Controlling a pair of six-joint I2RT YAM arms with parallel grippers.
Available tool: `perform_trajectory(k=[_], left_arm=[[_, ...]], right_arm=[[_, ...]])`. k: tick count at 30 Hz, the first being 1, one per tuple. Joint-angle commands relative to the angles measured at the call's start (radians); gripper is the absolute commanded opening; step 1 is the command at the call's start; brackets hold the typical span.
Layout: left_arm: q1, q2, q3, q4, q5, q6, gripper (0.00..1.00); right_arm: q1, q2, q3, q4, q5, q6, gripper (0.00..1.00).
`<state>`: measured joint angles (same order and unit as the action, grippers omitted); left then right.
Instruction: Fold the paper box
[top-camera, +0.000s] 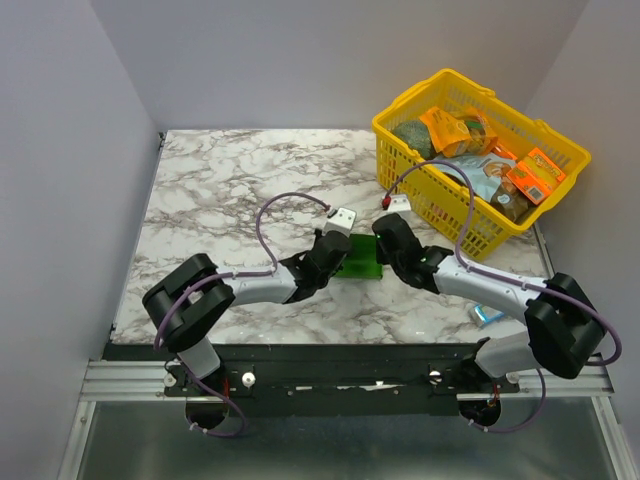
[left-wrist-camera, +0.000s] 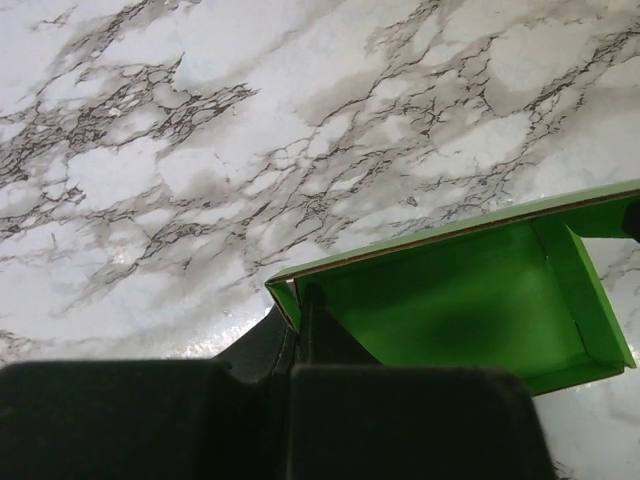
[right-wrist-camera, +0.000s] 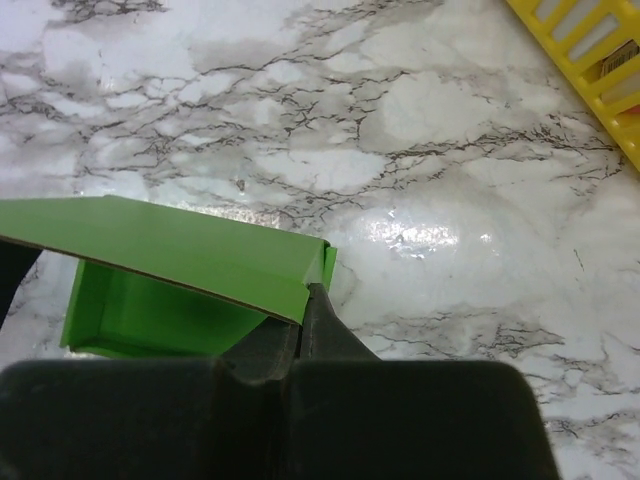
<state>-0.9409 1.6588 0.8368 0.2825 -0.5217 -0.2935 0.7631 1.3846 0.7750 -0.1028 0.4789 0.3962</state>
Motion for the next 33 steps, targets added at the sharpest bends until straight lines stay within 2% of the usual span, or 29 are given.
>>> perform_trajectory(k=[1, 14, 24, 28, 33], left_arm=[[-0.058, -0.025, -0.073, 0.144, 0.054, -0.085, 0.0], [-0.078, 0.006, -0.151, 0.264, -0.008, -0.229, 0.0], [-0.105, 0.007, -0.243, 0.259, -0.046, -0.182, 0.0], [-0.137, 0.019, -0.268, 0.262, -0.099, -0.142, 0.0], [-0.196, 0.071, -0.263, 0.271, -0.257, -0.066, 0.0]], right_arm=[[0.028, 0.03, 0.064, 0.115, -0.017, 0.121, 0.01], [0.054, -0.002, -0.104, 0.143, -0.023, 0.23, 0.01], [0.068, -0.056, -0.154, 0.037, -0.039, 0.288, 0.01], [0.07, -0.064, -0.151, -0.035, -0.059, 0.309, 0.06], [0.074, -0.151, -0.161, -0.084, -0.072, 0.32, 0.3]])
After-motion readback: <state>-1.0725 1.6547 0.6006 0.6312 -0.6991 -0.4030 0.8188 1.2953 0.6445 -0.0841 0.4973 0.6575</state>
